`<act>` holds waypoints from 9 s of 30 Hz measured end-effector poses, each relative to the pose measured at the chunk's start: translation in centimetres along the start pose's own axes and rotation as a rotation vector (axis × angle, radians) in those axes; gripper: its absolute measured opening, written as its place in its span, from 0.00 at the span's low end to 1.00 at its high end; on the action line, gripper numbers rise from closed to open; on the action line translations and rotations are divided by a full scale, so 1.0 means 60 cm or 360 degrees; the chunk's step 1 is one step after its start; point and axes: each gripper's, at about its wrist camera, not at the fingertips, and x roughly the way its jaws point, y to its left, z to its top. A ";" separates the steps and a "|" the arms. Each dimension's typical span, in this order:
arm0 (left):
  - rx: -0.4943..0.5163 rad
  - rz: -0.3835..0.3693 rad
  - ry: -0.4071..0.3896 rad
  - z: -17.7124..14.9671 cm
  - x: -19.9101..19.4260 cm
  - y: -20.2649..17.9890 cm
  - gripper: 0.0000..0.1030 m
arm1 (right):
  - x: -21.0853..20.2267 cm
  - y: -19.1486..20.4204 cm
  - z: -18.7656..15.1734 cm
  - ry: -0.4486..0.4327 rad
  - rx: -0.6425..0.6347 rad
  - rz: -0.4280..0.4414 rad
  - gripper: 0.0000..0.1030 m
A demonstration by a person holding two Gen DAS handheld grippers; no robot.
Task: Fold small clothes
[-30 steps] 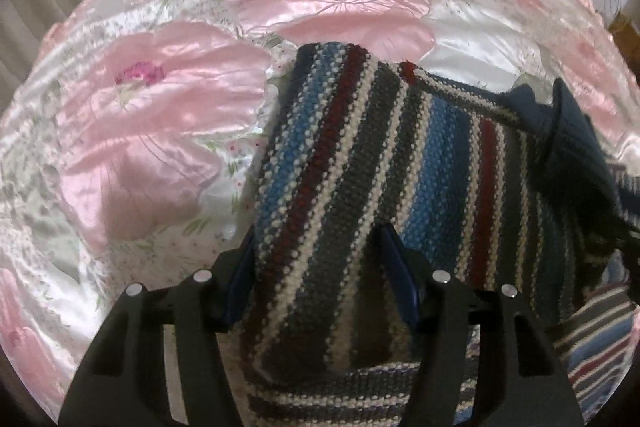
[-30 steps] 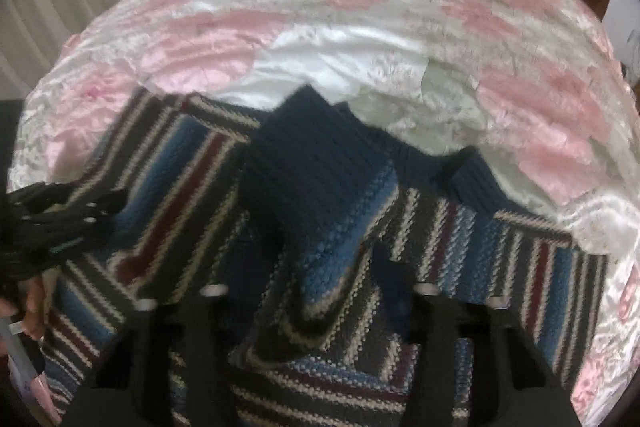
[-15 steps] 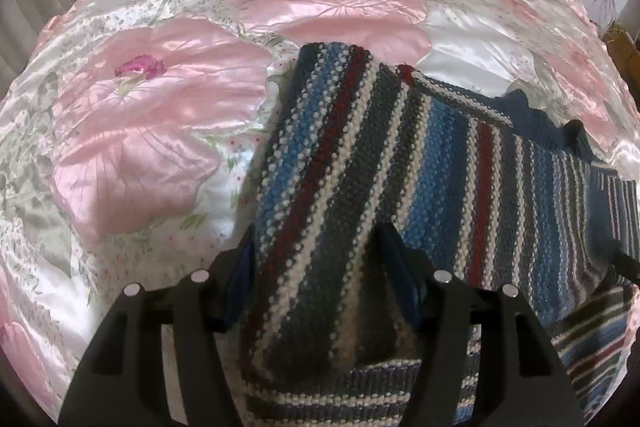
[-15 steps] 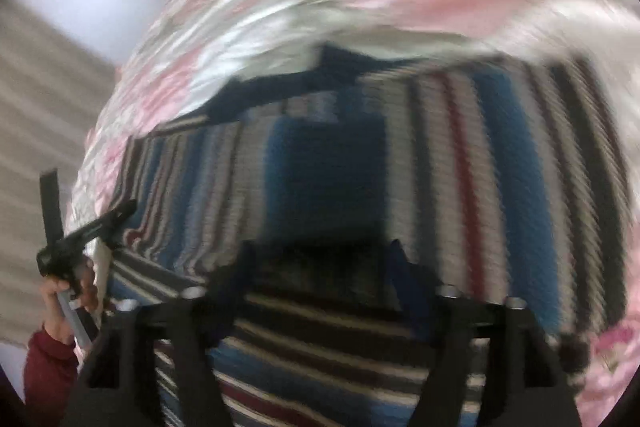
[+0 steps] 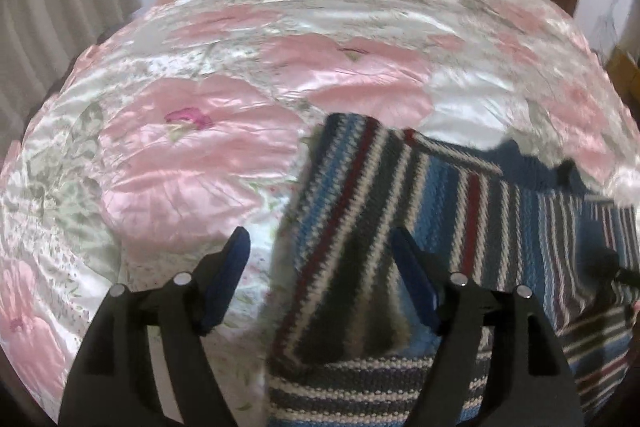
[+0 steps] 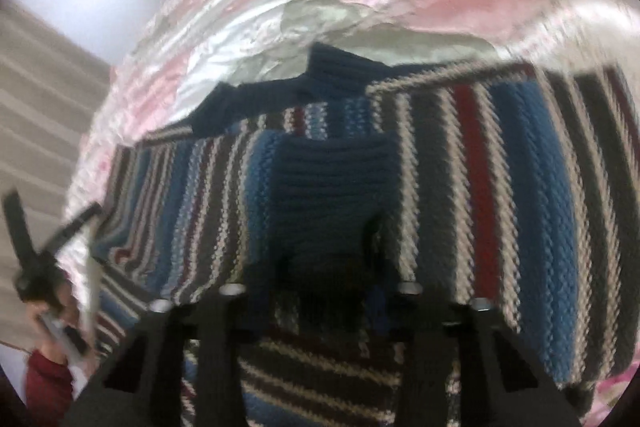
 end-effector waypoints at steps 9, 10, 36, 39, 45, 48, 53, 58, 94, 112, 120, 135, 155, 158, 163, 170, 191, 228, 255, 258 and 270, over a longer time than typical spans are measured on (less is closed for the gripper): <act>-0.0069 -0.0019 0.0028 0.002 0.013 0.030 0.71 | -0.080 0.020 0.023 -0.0271 -0.0125 -0.0095 0.15; -0.0057 -0.0030 0.0033 0.002 0.016 0.025 0.71 | -0.077 0.015 0.024 -0.0257 -0.0118 -0.0114 0.15; 0.0312 -0.0291 0.0104 -0.077 -0.056 -0.140 0.58 | -0.062 -0.063 -0.045 0.0084 0.0240 0.0066 0.54; 0.0341 -0.0275 0.0140 -0.094 -0.034 -0.158 0.58 | -0.045 -0.061 -0.029 0.0070 0.0311 0.0140 0.54; 0.0324 -0.0242 0.0178 -0.104 0.005 -0.145 0.63 | -0.016 -0.057 -0.019 0.0076 0.0317 0.0117 0.08; 0.0344 -0.0238 0.0169 -0.113 0.010 -0.143 0.64 | -0.014 -0.058 -0.036 0.0084 0.0243 -0.0066 0.00; 0.0388 -0.0189 0.0163 -0.115 0.006 -0.153 0.64 | -0.019 -0.062 -0.039 0.0070 0.0236 -0.0037 0.06; 0.0370 -0.0224 0.0141 -0.119 -0.032 -0.149 0.68 | -0.074 -0.049 -0.072 0.0078 0.0248 0.0027 0.27; 0.0402 -0.0276 0.0158 -0.211 -0.145 -0.089 0.80 | -0.165 -0.035 -0.225 0.0075 0.0123 -0.0112 0.54; 0.0331 -0.0109 0.0449 -0.469 -0.256 0.038 0.83 | -0.265 -0.043 -0.536 0.0154 0.0032 -0.0202 0.70; 0.0205 -0.0362 0.0519 -0.492 -0.252 0.027 0.83 | -0.256 -0.067 -0.578 0.0167 0.0169 -0.0109 0.72; 0.0203 -0.0385 0.0564 -0.505 -0.243 0.005 0.37 | -0.230 -0.050 -0.581 0.0212 0.0128 -0.0042 0.51; 0.0114 -0.0541 0.0222 -0.397 -0.309 0.004 0.08 | -0.327 -0.046 -0.482 -0.0067 0.0145 0.0254 0.09; 0.0090 -0.0553 0.0189 -0.369 -0.299 -0.001 0.08 | -0.329 -0.052 -0.447 -0.0094 0.0152 0.0256 0.09; 0.0059 -0.0531 0.0160 -0.322 -0.257 -0.009 0.08 | -0.310 -0.076 -0.372 -0.0099 0.0225 0.0280 0.09; 0.0007 -0.0497 0.0179 -0.265 -0.178 -0.023 0.08 | -0.241 -0.131 -0.296 -0.0030 0.0431 0.0325 0.09; 0.0076 -0.0284 0.0043 -0.235 -0.204 0.016 0.55 | -0.254 -0.200 -0.280 0.0001 0.0520 0.0255 0.47; 0.0749 -0.0434 0.0426 -0.207 -0.066 -0.134 0.19 | -0.126 -0.053 -0.223 0.0284 -0.0423 -0.0090 0.28; 0.0568 -0.0555 0.0210 -0.232 -0.169 -0.085 0.11 | -0.195 -0.091 -0.255 0.0130 -0.0223 0.0006 0.10; 0.0572 -0.0551 0.0125 -0.206 -0.197 -0.086 0.11 | -0.236 -0.080 -0.235 0.0030 -0.0240 0.0033 0.10; 0.0517 -0.0387 -0.0191 -0.043 -0.204 -0.142 0.11 | -0.285 -0.065 -0.076 -0.0274 -0.0120 -0.0049 0.10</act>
